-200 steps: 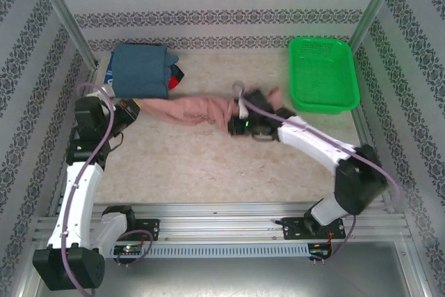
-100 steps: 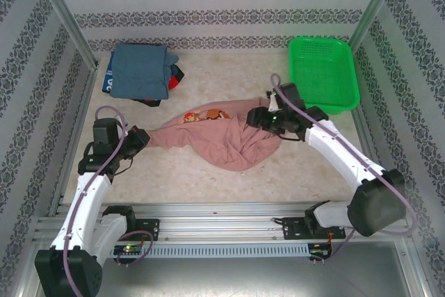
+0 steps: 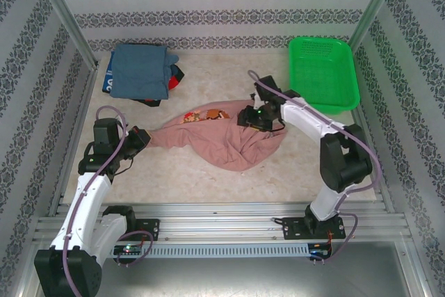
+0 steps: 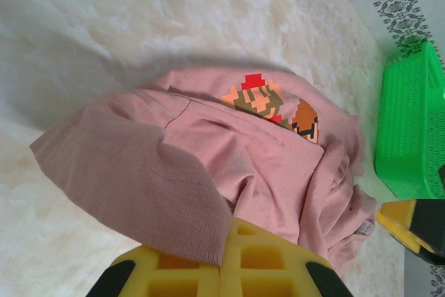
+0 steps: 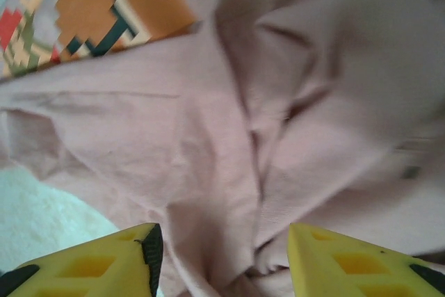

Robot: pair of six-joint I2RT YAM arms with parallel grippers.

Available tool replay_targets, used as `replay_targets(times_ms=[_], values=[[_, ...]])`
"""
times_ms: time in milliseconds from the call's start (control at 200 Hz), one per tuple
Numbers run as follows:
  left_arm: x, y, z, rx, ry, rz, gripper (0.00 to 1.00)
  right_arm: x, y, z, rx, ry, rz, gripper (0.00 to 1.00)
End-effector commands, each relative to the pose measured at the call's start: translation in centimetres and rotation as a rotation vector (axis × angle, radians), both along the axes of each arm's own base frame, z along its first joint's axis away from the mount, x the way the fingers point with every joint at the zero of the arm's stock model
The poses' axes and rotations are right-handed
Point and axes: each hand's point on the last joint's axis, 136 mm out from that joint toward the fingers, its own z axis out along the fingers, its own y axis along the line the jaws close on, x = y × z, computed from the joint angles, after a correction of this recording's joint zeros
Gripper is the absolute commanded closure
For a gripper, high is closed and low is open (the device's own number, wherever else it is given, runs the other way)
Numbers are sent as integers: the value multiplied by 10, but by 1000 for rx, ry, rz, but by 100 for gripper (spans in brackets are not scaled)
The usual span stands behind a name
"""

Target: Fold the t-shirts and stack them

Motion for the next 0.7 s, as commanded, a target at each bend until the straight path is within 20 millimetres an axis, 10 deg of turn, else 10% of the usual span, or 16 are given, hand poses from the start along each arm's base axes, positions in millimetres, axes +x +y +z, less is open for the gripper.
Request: replay_targets(times_ms=[0,694], values=[[-3,-4,6,17,-21,-31,100,0,19,-9,34,19,21,51],[-3,-4,9,36,-22,-42,100,28,12,-66,-79,41,-31,61]])
